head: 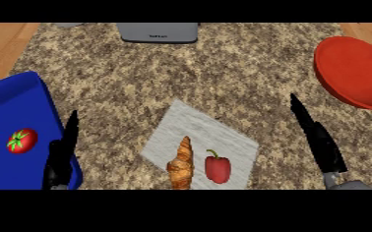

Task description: Pick the bell pepper from the placemat and place it in the bowl

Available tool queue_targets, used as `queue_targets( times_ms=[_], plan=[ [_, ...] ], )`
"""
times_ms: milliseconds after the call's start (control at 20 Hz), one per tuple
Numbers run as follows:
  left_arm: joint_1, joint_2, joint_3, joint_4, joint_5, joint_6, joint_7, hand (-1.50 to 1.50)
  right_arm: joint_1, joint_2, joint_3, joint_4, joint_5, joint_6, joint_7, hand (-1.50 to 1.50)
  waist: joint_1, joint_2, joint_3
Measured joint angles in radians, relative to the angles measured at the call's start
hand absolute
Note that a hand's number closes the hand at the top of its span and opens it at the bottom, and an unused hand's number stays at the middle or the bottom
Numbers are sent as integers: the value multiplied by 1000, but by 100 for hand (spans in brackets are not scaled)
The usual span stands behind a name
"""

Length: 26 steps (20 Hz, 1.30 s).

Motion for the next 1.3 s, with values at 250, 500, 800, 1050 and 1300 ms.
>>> queue_targets(
  times_ms=[250, 500, 800, 1050, 1300],
  plan=[
    [-29, 4, -54, -102, 20, -96, -16, 0, 38, 117, -2, -149, 44, -187, -29, 150, -50, -17, 17],
    [-103, -13, -131, -185, 50, -203, -18, 0, 125, 192, 12, -202, 186, -432, -36, -150, -91, -21, 15],
    [-174, -13, -164, -230, 87, -301, 16, 0, 214, 335, 163, -228, 432, -674, -31, -150, -41, -7, 18],
    [-210, -19, -169, -249, 95, -319, 53, 0, 238, 283, 217, -227, 697, -656, 207, -150, -25, -4, 15],
    [-209, -24, -180, -248, 90, -324, 52, 0, 263, 191, 228, -243, 846, -460, 453, -150, -16, -1, 9]
  ],
)
